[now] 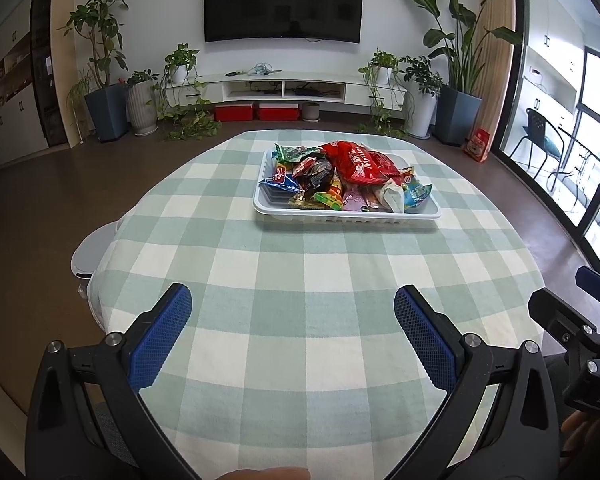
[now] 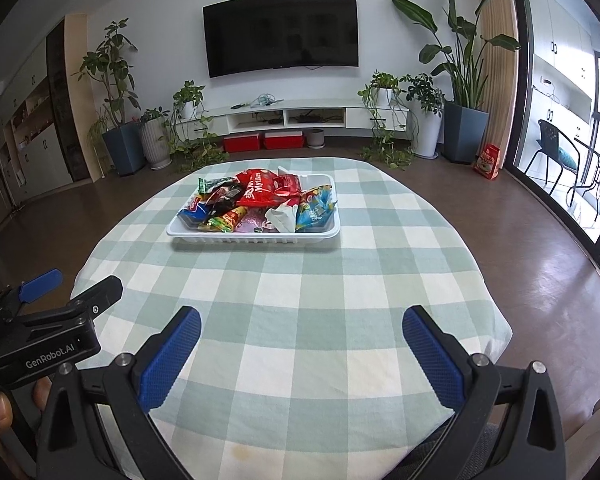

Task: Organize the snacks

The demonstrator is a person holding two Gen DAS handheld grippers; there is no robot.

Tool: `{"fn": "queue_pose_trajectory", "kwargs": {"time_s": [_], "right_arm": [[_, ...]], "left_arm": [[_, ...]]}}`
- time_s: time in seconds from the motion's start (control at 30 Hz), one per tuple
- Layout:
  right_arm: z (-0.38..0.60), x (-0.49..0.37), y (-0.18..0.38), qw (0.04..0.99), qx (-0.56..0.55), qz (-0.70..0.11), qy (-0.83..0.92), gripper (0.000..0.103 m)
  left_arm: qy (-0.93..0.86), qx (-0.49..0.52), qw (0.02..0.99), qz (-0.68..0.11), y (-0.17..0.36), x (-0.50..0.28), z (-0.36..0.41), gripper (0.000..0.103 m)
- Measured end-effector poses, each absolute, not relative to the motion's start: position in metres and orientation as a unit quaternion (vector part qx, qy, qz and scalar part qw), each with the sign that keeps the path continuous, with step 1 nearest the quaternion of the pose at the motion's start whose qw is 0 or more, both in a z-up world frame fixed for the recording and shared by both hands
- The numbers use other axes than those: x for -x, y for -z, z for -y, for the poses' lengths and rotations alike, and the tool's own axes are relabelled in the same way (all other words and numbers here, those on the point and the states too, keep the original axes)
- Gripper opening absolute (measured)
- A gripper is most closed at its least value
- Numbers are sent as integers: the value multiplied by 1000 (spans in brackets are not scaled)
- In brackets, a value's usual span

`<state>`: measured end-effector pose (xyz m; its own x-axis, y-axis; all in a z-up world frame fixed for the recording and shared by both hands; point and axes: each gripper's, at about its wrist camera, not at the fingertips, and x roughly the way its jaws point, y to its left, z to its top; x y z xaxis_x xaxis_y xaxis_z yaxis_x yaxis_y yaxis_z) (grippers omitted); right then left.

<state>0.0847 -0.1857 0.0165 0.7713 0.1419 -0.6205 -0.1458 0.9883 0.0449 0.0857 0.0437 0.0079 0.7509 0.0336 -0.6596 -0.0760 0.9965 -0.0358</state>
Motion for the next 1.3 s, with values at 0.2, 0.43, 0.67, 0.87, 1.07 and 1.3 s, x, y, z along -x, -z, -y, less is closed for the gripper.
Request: {"fn": "queue_pose_trajectory", "kwargs": {"time_s": [0.2, 0.43, 0.67, 0.87, 1.07, 1.3], "right_arm": [[186, -84, -15, 941, 4, -331, -76, 103], [189, -80, -11, 940, 4, -333, -72, 103], [194, -75, -9, 939, 4, -337, -68, 103], [194, -75, -9, 939, 5, -338, -68, 103], [193, -76, -10, 939, 5, -338, -68, 103], [194, -76, -11, 939, 5, -338, -68, 103]], "left_arm": [[-30, 30, 935, -352, -4, -85, -43, 103], [-31, 32, 935, -352, 2, -84, -44, 103], [-31, 32, 935, -353, 2, -84, -44, 103], [-31, 32, 934, -353, 2, -85, -44, 103], [-31, 32, 934, -354, 2, -84, -44, 103], [-31, 32, 934, -354, 4, -84, -45, 103]]}}
